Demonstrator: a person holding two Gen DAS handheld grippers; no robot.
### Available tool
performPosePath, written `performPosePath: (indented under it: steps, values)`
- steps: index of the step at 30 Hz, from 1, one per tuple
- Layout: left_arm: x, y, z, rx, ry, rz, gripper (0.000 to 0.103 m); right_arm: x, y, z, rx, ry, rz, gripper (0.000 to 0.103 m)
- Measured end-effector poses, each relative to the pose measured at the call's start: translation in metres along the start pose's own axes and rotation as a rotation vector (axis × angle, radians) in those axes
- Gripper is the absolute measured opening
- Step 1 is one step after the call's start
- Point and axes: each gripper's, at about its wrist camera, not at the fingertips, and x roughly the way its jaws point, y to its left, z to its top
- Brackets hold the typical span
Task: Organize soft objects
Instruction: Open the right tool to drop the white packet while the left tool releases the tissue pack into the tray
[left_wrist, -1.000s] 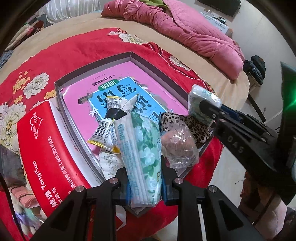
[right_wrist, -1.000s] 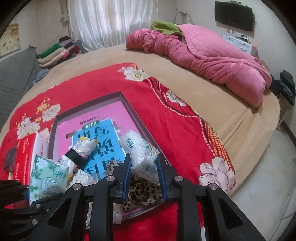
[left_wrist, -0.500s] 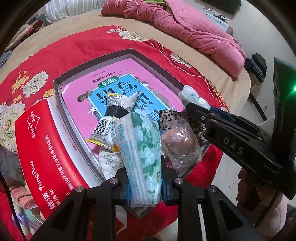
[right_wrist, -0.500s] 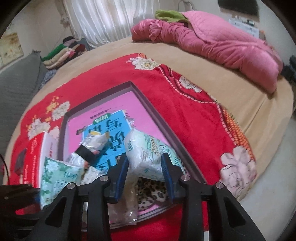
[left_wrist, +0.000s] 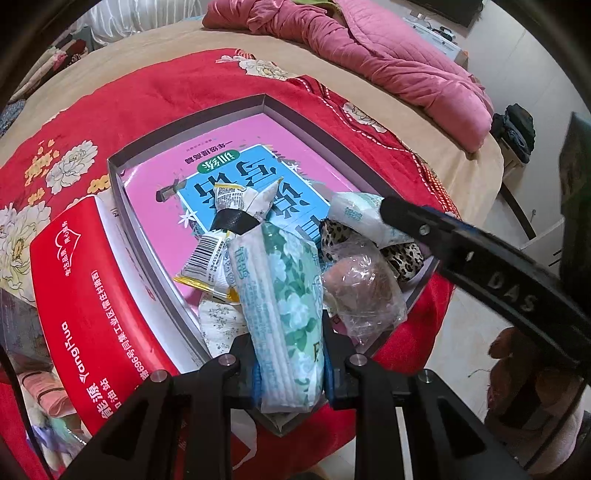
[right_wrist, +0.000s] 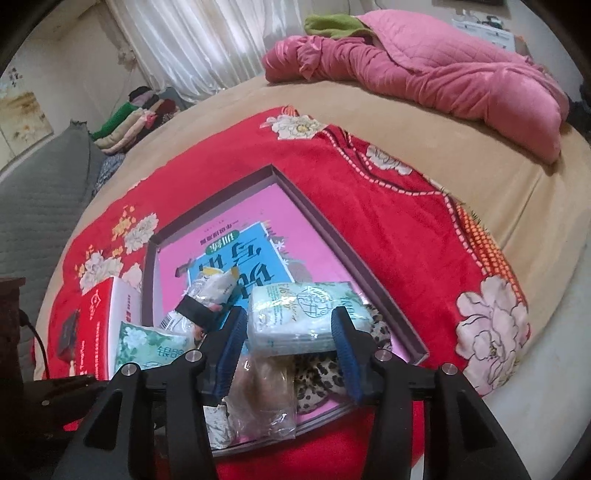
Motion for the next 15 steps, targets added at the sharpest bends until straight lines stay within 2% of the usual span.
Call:
performPosePath:
  steps: [15]
  values:
    - [-0.001, 0.003, 0.002, -0.031, -0.002, -0.039, 0.028, -0.024, 0.002, 0.008, 0.002, -0.053, -0.005, 0.052]
